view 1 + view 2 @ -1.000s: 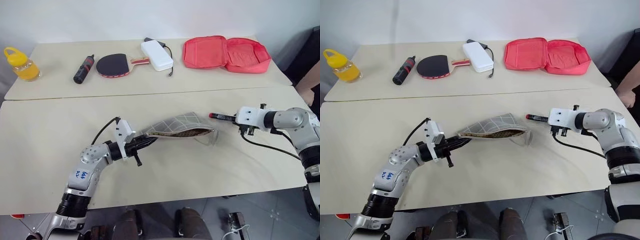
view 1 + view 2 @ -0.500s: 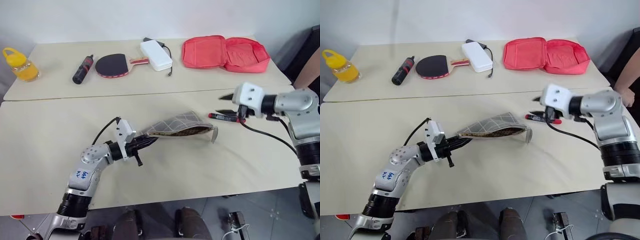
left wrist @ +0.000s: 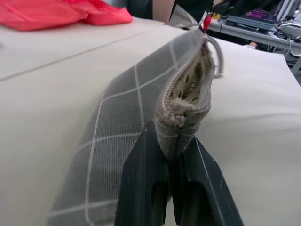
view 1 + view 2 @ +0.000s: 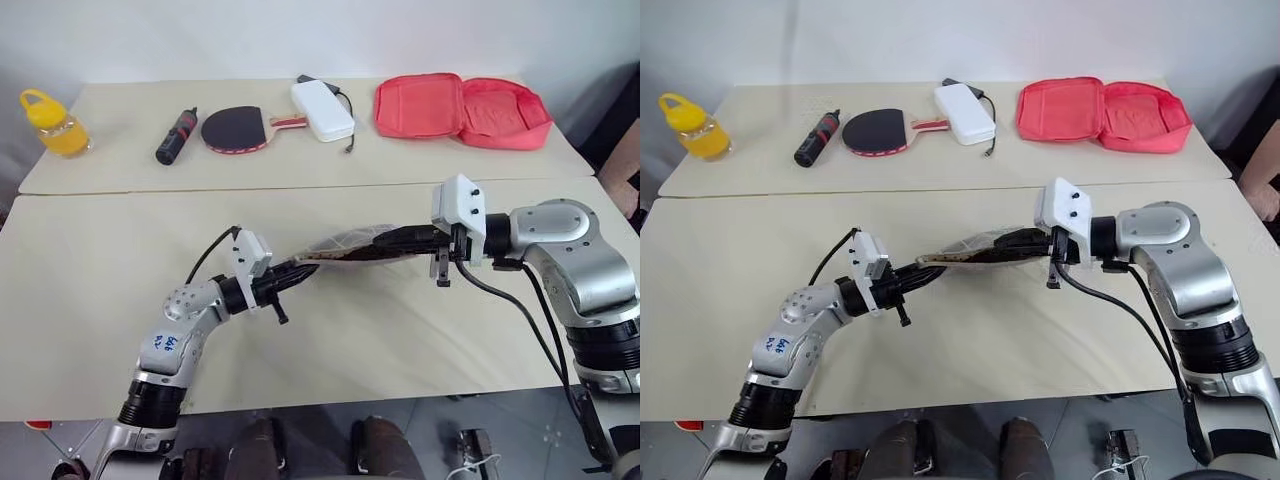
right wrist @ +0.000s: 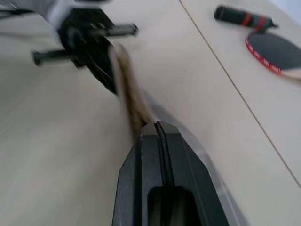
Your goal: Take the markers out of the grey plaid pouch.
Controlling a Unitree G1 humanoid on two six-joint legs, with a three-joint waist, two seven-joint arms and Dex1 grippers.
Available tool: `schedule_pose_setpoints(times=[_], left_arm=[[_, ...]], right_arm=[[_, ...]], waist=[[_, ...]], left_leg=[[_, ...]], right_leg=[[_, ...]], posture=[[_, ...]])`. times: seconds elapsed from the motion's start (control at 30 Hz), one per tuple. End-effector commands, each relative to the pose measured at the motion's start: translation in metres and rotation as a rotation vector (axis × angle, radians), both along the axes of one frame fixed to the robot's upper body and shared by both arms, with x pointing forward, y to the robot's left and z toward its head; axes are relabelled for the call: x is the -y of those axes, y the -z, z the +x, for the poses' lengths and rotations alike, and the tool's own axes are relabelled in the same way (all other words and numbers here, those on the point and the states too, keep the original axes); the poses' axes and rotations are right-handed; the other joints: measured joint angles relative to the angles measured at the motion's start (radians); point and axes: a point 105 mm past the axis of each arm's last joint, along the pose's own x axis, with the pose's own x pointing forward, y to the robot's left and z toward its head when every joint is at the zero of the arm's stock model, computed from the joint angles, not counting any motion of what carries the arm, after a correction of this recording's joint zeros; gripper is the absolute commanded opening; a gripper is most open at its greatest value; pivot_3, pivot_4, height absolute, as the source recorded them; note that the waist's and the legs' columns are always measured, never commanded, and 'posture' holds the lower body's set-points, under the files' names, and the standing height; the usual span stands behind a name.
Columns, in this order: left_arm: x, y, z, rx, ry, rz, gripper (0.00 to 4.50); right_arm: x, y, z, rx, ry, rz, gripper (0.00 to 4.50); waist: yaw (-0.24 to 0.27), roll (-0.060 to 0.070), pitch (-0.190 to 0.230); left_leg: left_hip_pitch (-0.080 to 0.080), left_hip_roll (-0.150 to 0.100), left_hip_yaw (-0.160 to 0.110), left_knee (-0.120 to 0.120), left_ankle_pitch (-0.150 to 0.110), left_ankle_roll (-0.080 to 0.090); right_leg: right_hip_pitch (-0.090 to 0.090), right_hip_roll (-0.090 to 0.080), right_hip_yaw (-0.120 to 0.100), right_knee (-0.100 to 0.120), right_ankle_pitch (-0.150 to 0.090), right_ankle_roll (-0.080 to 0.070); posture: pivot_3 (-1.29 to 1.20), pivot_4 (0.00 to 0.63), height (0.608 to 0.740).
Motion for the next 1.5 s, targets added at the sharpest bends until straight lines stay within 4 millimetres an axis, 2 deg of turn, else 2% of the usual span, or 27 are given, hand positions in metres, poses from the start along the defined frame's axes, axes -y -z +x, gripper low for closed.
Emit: schedule_pose_setpoints(times=[0.03, 0.17, 0.37, 0.47, 0.57, 0.63, 0.73, 0.8, 0.87, 0.97, 1.1, 1.17, 1.27, 1.37, 1.5], left_arm=[[0.003, -0.017, -0.003, 0.060, 0.015, -0.017, 0.00], [0.004, -0.018, -0.003, 0.070, 0.019, -0.011, 0.00], [0.008, -0.020, -0.003, 0.081, 0.031, -0.006, 0.00], [0.014, -0.024, -0.005, 0.084, 0.052, -0.016, 0.00], [0.023, -0.030, -0.013, 0.033, 0.122, -0.052, 0.00], [0.025, -0.033, -0.022, 0.002, 0.170, -0.053, 0.00], [0.021, -0.036, -0.029, -0.080, 0.226, -0.083, 0.00], [0.022, -0.036, -0.028, -0.149, 0.239, -0.128, 0.00], [0.024, -0.033, -0.023, -0.177, 0.228, -0.155, 0.00], [0.023, -0.025, -0.013, -0.225, 0.181, -0.215, 0.00], [0.020, -0.009, -0.008, -0.221, 0.146, -0.163, 0.00], [0.020, -0.006, -0.009, -0.223, 0.145, -0.153, 0.00], [0.018, -0.001, -0.009, -0.237, 0.134, -0.157, 0.00], [0.018, -0.002, -0.007, -0.234, 0.134, -0.164, 0.00], [0.018, -0.006, -0.005, -0.249, 0.140, -0.194, 0.00]], right_arm=[[0.010, 0.014, 0.007, 0.063, 0.047, -0.095, 0.02], [0.015, 0.014, 0.021, 0.136, 0.106, -0.094, 0.02], [0.013, 0.015, 0.020, 0.147, 0.070, -0.114, 0.02], [0.013, 0.018, 0.024, 0.224, 0.065, -0.219, 0.02], [0.009, 0.011, 0.024, 0.228, 0.041, -0.265, 0.02], [0.014, 0.003, 0.024, 0.240, 0.035, -0.317, 0.02], [0.021, -0.005, 0.016, 0.183, 0.019, -0.403, 0.02], [0.017, -0.007, 0.010, 0.139, -0.007, -0.445, 0.02], [0.009, -0.003, 0.007, 0.128, -0.035, -0.485, 0.02], [0.003, 0.015, 0.009, 0.093, -0.046, -0.534, 0.02], [0.004, 0.035, 0.020, 0.080, -0.010, -0.582, 0.02], [0.005, 0.039, 0.027, 0.098, 0.017, -0.598, 0.02], [-0.010, 0.030, 0.035, 0.146, 0.022, -0.515, 0.02], [-0.012, 0.032, 0.034, 0.138, 0.011, -0.517, 0.57], [-0.017, 0.033, 0.036, 0.159, 0.003, -0.508, 1.90]], waist=[[0.002, 0.000, 0.000], [0.001, 0.000, 0.000], [0.001, 0.000, 0.000], [0.001, 0.000, 0.000], [-0.001, 0.000, 0.000], [-0.001, 0.000, 0.000], [0.001, 0.000, 0.000], [0.001, 0.000, 0.000], [-0.001, 0.000, 0.000], [0.000, 0.000, 0.000], [0.000, 0.000, 0.000], [0.000, 0.000, 0.000], [-0.005, 0.000, 0.000], [-0.003, 0.000, 0.000], [-0.002, 0.000, 0.000]], left_leg=[[0.000, 0.000, 0.000, 0.000, 0.000, 0.000], [0.000, -0.001, 0.001, 0.000, 0.000, 0.000], [0.000, 0.000, 0.001, 0.000, 0.000, 0.000], [0.000, 0.000, 0.001, 0.000, 0.000, 0.000], [0.000, 0.000, 0.001, 0.000, 0.000, 0.000], [0.000, 0.000, 0.001, 0.000, 0.000, 0.000], [0.000, 0.000, 0.001, -0.001, 0.000, 0.000], [0.000, 0.000, 0.001, -0.001, 0.000, 0.000], [0.000, 0.000, 0.001, 0.000, 0.000, 0.000], [0.000, 0.000, 0.001, 0.000, 0.000, 0.000], [0.000, 0.000, 0.001, 0.000, 0.000, 0.000], [0.000, 0.000, 0.001, 0.000, 0.000, 0.000], [0.000, 0.000, 0.001, 0.000, 0.000, 0.000], [0.000, 0.000, 0.001, 0.001, 0.000, -0.001], [0.000, 0.000, 0.001, 0.001, 0.000, 0.000]], right_leg=[[0.000, 0.000, 0.000, 0.000, 0.000, 0.000], [0.000, -0.001, 0.000, -0.001, 0.000, 0.000], [0.000, 0.000, 0.000, -0.001, 0.000, 0.000], [0.000, 0.000, 0.000, -0.001, 0.000, 0.000], [0.000, 0.000, 0.000, 0.000, 0.000, 0.000], [-0.001, 0.000, 0.001, 0.000, 0.000, 0.000], [-0.001, 0.000, 0.001, 0.000, 0.000, 0.000], [-0.001, 0.000, 0.001, 0.000, 0.000, 0.000], [-0.001, 0.000, 0.001, 0.000, 0.000, 0.000], [0.000, 0.000, 0.001, 0.000, 0.000, 0.000], [-0.001, 0.000, 0.001, 0.000, 0.000, 0.000], [-0.001, 0.000, 0.001, 0.000, 0.000, 0.000], [-0.001, 0.000, 0.001, 0.000, 0.000, 0.000], [-0.001, 0.000, 0.001, 0.001, 0.000, 0.000], [-0.001, 0.000, 0.001, 0.001, 0.000, 0.000]], posture=[[0.00, 0.150, 0.740], [0.00, 0.150, 0.740], [0.00, 0.150, 0.740], [0.00, 0.150, 0.740], [0.00, 0.150, 0.740], [0.00, 0.150, 0.740], [0.00, 0.150, 0.740], [0.00, 0.150, 0.740], [0.00, 0.150, 0.740], [0.00, 0.150, 0.740], [0.00, 0.150, 0.740], [0.00, 0.150, 0.740], [0.00, 0.150, 0.740], [0.00, 0.150, 0.740], [0.00, 0.150, 0.740]])
